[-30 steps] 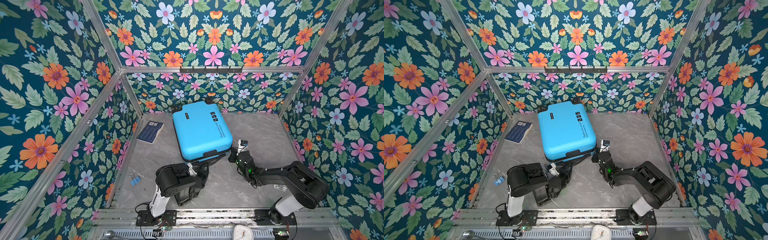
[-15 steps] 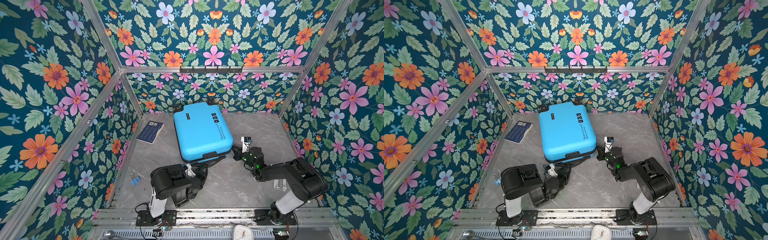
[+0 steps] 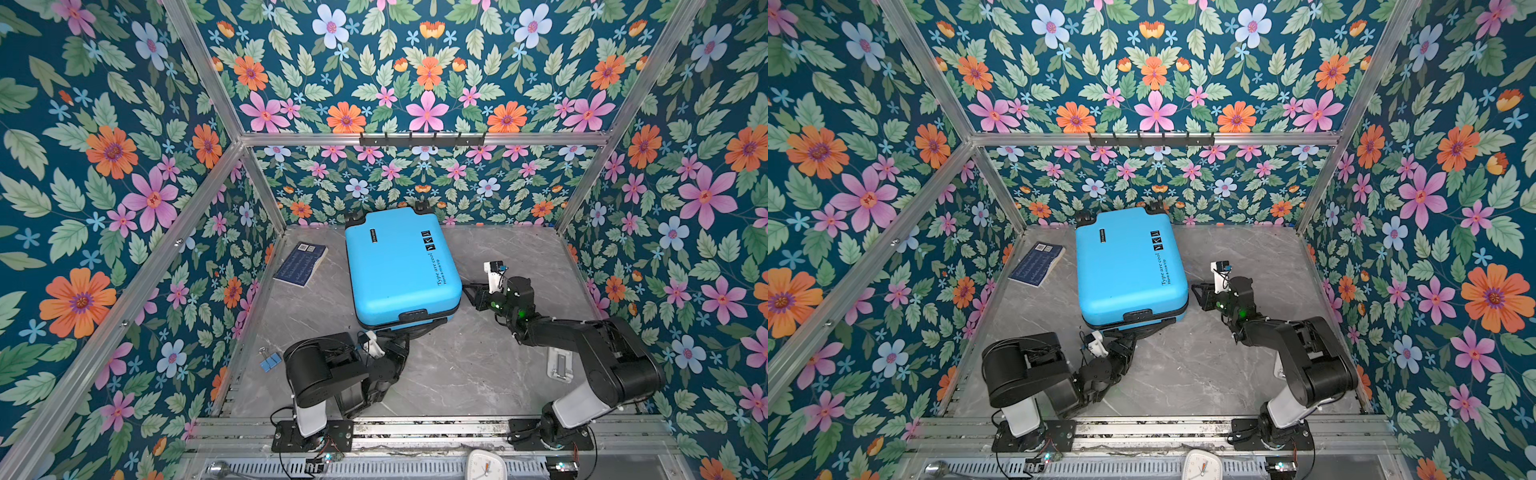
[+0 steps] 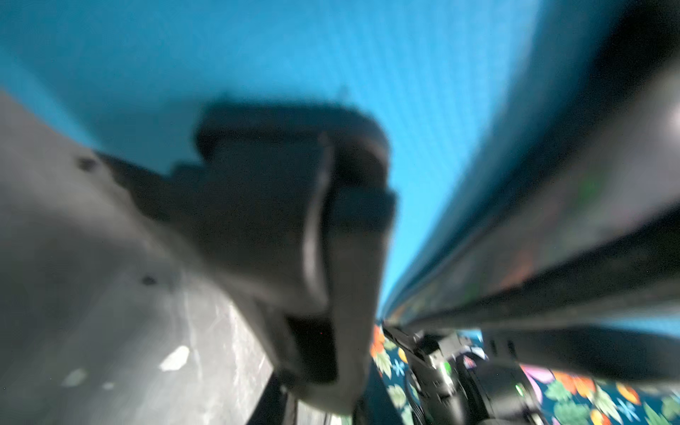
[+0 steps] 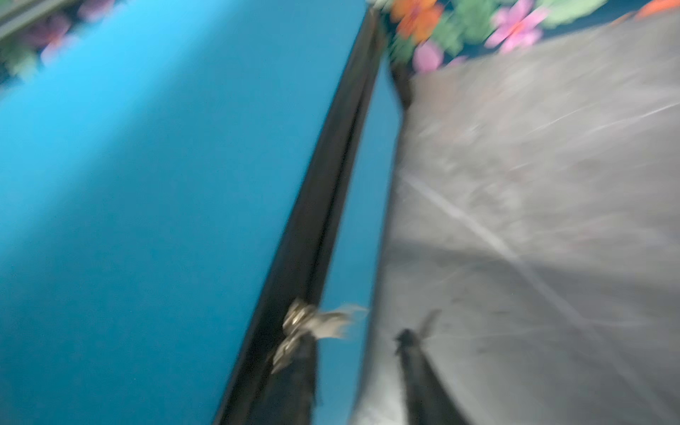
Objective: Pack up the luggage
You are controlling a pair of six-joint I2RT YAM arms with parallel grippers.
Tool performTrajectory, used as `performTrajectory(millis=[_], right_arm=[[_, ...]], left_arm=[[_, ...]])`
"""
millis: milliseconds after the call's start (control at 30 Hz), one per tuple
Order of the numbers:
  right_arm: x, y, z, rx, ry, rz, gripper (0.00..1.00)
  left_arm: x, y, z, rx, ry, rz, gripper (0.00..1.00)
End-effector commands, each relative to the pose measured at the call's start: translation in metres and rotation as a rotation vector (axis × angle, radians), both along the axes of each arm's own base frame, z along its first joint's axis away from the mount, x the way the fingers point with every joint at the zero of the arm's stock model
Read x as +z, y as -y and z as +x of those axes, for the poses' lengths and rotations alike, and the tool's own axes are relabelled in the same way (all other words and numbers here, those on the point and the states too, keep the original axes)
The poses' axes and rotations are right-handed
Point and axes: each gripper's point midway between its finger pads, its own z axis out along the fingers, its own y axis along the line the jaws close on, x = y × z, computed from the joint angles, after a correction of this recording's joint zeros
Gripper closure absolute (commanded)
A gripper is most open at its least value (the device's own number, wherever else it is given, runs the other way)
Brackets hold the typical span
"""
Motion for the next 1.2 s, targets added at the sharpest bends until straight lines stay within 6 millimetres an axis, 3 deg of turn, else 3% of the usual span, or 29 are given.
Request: performTrajectory(millis=[0,133,233,400,467,533,600,667,767,833,900,1000,1067,1167], right_arm=[[-0.007,0.021,-0.009,-0.116,-0.047,-0.038,0.29],[-0.008,0.045,-0.031,-0.214,-0.089,-0.092,0.27],[0.007,0.060,-0.043,-0.278,-0.062,-0.103,0.27],[0.038,0.092,-0.054,-0.442,-0.001,-0.109,0.12],[0.051,0.108,-0.055,-0.537,0.003,-0.104,0.08],[0.064,0.111,-0.054,-0.555,0.038,-0.104,0.10],[0.076,0.113,-0.053,-0.561,0.101,-0.111,0.14],[0.094,0.108,-0.053,-0.511,0.188,-0.163,0.14],[0.111,0.106,-0.051,-0.474,0.243,-0.258,0.13],[0.110,0.122,-0.046,-0.560,0.240,-0.331,0.13],[0.099,0.135,-0.041,-0.618,0.224,-0.417,0.12],[0.070,0.154,-0.038,-0.681,0.161,-0.495,0.11],[0.045,0.167,-0.041,-0.720,0.095,-0.491,0.11],[0.015,0.180,-0.047,-0.753,0.059,-0.490,0.11]], left_arm=[[-0.008,0.008,-0.007,-0.104,0.039,0.233,0.46],[0.009,0.015,-0.013,-0.157,0.060,0.373,0.35],[0.032,0.019,-0.020,-0.205,0.112,0.493,0.31],[0.081,0.007,-0.027,-0.226,0.226,0.628,0.28],[0.115,-0.002,-0.024,-0.198,0.339,0.688,0.25],[0.156,-0.021,-0.015,-0.084,0.442,0.783,0.24],[0.195,-0.052,-0.003,0.097,0.476,0.937,0.01],[0.246,-0.075,0.009,0.233,0.526,1.112,0.01],[0.307,-0.104,0.027,0.411,0.571,1.234,0.01],[0.320,-0.127,0.052,0.483,0.555,1.316,0.01],[0.303,-0.172,0.084,0.595,0.456,1.353,0.01],[0.233,-0.236,0.126,0.628,0.276,1.449,0.01],[0.172,-0.260,0.142,0.553,0.141,1.517,0.01],[0.111,-0.276,0.142,0.513,0.059,1.566,0.01]])
